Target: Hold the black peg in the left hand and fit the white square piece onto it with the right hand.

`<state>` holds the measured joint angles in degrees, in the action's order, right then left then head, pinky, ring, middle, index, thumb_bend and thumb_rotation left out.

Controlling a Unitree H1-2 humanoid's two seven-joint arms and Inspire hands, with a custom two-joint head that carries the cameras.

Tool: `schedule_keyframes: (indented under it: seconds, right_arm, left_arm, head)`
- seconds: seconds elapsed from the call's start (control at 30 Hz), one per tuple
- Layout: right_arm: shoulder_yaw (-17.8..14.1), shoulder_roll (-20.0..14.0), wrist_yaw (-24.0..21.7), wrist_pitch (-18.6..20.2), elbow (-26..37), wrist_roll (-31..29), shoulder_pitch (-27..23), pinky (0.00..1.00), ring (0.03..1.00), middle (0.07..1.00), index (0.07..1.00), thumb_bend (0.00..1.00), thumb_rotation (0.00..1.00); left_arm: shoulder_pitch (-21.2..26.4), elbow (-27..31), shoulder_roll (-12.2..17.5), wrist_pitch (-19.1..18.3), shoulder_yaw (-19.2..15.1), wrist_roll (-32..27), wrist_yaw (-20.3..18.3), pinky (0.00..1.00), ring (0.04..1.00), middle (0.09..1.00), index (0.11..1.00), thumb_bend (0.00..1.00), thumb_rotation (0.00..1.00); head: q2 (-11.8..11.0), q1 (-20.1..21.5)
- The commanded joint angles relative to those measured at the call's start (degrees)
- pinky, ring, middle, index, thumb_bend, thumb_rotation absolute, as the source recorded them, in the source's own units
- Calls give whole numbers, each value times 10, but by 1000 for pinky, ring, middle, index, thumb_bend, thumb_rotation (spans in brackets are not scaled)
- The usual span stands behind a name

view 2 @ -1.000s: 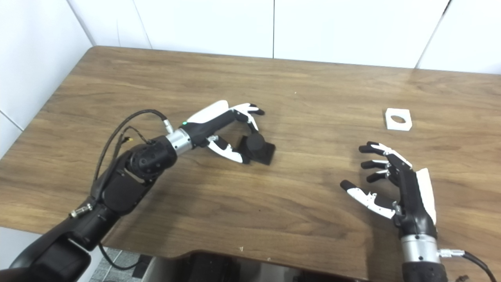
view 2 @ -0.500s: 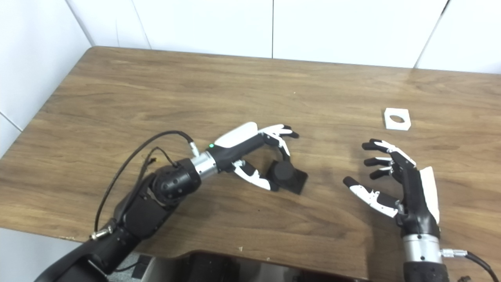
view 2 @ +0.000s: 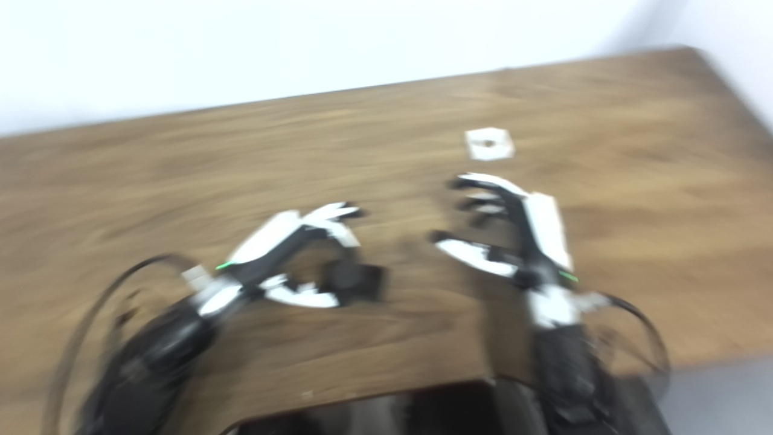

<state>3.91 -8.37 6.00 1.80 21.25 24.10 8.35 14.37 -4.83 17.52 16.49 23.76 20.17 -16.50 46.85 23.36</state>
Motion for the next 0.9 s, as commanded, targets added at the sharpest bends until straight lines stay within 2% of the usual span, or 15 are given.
schedule_keyframes:
  seconds: [0.0,0.07,0.17,0.43,0.63,0.73,0.8,0.87]
  right_arm:
    - [-8,43,28,-5,14,9,-30,468,621,783,682,530,213]
    - [-12,42,36,3,17,16,-40,463,621,781,681,536,232]
    - [-19,30,41,12,20,23,-59,474,633,788,689,531,250]
    - [-56,-27,3,64,30,40,-151,490,643,771,742,549,273]
    - [-67,-110,-57,96,-13,60,-250,492,647,771,732,561,254]
    - [-58,-160,-90,104,-56,72,-300,499,657,767,727,587,257]
    - [-45,-195,-120,108,-89,82,-331,602,752,802,736,625,297]
    - [-24,-230,-167,127,-120,93,-363,627,805,844,763,664,340]
  left_arm:
    - [-16,-15,27,-2,-2,-3,-25,817,955,893,491,518,69]
    - [-16,-19,33,5,-4,-7,-28,809,954,892,490,518,63]
    - [-13,-30,39,17,-5,-14,-32,807,954,892,490,519,60]
    - [-12,-51,44,41,-7,-24,-35,785,944,884,490,519,58]
    - [-17,-52,43,52,-7,-24,-29,774,923,872,489,520,55]
    - [-18,-50,42,50,-8,-25,-30,781,924,871,489,520,53]
    - [-19,-50,42,49,-8,-25,-32,780,926,872,489,519,53]
    - [-21,-52,42,50,-7,-22,-30,771,925,873,489,519,54]
  head:
    - [-3,11]
    - [-13,47]
    - [-19,78]
    - [-44,122]
    - [-51,127]
    - [-50,119]
    - [-50,116]
    - [-52,113]
